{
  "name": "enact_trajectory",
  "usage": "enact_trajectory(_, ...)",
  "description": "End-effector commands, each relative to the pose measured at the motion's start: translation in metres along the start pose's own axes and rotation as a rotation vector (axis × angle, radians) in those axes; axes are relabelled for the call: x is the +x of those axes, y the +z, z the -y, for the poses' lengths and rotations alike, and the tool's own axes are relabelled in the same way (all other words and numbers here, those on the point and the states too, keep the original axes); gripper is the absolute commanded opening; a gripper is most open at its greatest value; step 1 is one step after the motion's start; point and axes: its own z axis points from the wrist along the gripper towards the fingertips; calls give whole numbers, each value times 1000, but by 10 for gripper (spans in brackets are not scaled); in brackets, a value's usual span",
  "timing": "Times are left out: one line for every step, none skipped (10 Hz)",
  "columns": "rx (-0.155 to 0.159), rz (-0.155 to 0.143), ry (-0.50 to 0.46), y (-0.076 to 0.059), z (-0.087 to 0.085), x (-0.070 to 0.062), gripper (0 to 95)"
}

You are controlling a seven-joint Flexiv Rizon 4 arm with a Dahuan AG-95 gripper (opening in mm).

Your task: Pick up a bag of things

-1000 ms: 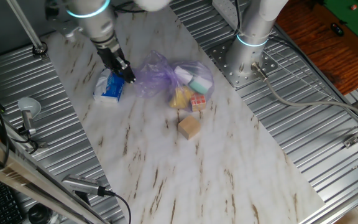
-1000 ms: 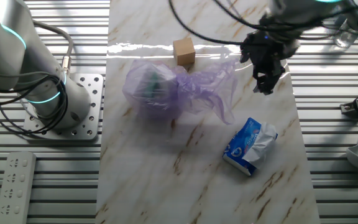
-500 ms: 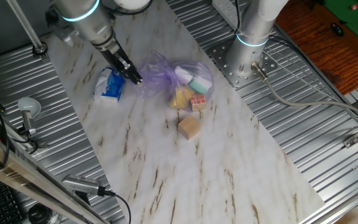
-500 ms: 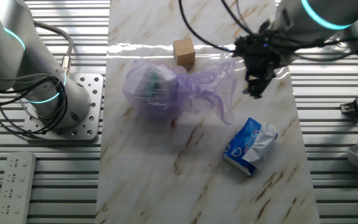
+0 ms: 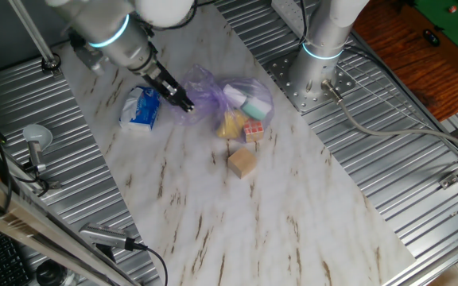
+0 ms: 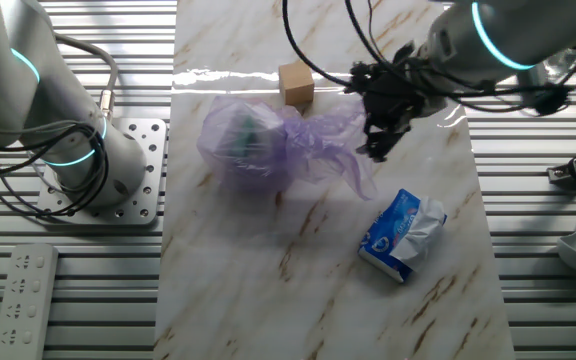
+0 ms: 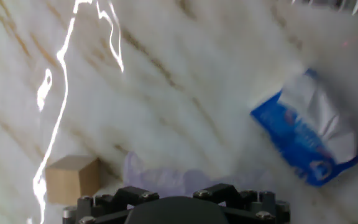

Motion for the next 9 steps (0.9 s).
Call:
enact_trajectory(1,-8,-2,12,-1,8,950)
enact_trajectory(0,-11,-5,18,0,10,950)
enact_trajectory(0,-11,-5,24,0,11,950)
enact_trajectory(-2,-18,-6,28,1,11,760)
enact_trajectory(-3,-17,-6,32,3,10,760)
enact_trajectory(-3,-16,-5,36,4,10,760)
enact_trajectory(-3,-17,-4,42,5,9,760)
enact_trajectory(-4,-17,-4,43,6,9,760)
enact_trajectory(-12,-18,-4,49,7,8,760)
